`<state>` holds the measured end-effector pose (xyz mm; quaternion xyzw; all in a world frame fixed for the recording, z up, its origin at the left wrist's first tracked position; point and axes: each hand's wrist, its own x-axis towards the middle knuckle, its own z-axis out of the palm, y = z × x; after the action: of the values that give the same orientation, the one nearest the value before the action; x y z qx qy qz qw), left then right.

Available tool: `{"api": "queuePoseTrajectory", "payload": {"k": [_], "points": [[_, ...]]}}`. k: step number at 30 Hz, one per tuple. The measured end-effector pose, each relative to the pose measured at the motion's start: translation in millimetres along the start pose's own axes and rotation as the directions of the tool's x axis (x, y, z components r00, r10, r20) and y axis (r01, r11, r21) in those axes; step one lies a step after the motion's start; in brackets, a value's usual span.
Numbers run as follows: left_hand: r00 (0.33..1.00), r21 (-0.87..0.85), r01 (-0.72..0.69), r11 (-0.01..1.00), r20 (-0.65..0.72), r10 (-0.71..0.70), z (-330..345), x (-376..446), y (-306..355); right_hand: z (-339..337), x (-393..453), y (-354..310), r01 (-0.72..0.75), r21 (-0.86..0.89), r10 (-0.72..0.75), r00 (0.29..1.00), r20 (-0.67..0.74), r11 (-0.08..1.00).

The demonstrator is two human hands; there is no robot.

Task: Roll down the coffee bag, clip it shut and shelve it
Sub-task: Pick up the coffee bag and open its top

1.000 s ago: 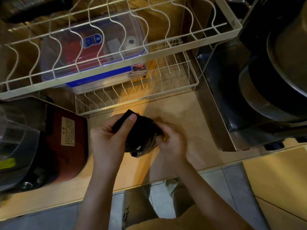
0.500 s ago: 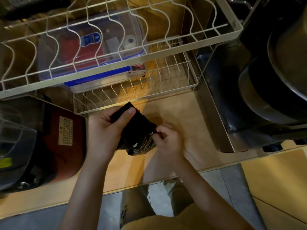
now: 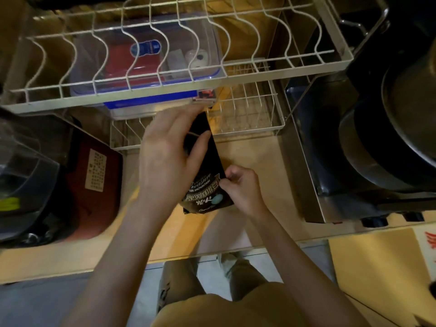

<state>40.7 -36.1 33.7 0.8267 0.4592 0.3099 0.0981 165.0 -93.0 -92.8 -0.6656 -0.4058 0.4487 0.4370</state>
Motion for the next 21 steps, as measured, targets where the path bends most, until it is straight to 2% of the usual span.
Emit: {"api": "queuePoseTrajectory", "payload": {"k": [2,3,5,6,7,8,9,11,13,14,17,21], "points": [[0.993,-0.054,-0.025,0.998,-0.115,0.018,1,-30,0,3,3,1,-0.003,-0.006,0.003,0.999,-0.044,1.000],[0.994,-0.123,0.027,0.992,-0.105,-0.040,4,-47,-4,5,4,1,-0.008,-0.017,0.007,0.997,-0.074,1.000],[0.965,-0.276,0.264,0.924,0.084,-0.250,16,-81,-13,10,6,0,-0.024,-0.032,0.020,0.991,-0.131,0.999],[0.908,-0.296,0.403,0.866,0.246,-0.339,24,-96,-19,11,8,0,-0.031,-0.031,0.026,0.987,-0.156,0.999],[0.817,-0.284,0.532,0.798,0.419,-0.396,34,-110,-23,12,10,0,-0.033,-0.032,0.027,0.984,-0.175,0.999],[0.724,-0.258,0.627,0.735,0.542,-0.426,44,-123,-28,12,11,0,-0.036,-0.033,0.029,0.982,-0.187,0.999],[0.658,-0.234,0.693,0.682,0.592,-0.465,54,-133,-33,13,13,0,-0.042,-0.033,0.035,0.981,-0.193,0.999],[0.556,-0.213,0.813,0.542,0.559,-0.615,70,-141,-43,12,16,1,-0.055,-0.030,0.048,0.979,-0.199,0.998],[0.452,-0.279,0.891,0.358,0.472,-0.757,79,-141,-51,11,19,2,-0.073,-0.049,0.061,0.976,-0.208,0.996],[0.432,-0.318,0.895,0.315,0.435,-0.790,81,-139,-55,10,20,3,-0.087,-0.055,0.073,0.974,-0.213,0.995],[0.438,-0.381,0.877,0.293,0.382,-0.814,83,-133,-66,11,21,5,-0.114,-0.050,0.101,0.971,-0.215,0.992],[0.344,-0.421,0.892,0.162,0.402,-0.849,82,-129,-76,12,22,6,-0.127,-0.034,0.116,0.968,-0.224,0.991]]}}
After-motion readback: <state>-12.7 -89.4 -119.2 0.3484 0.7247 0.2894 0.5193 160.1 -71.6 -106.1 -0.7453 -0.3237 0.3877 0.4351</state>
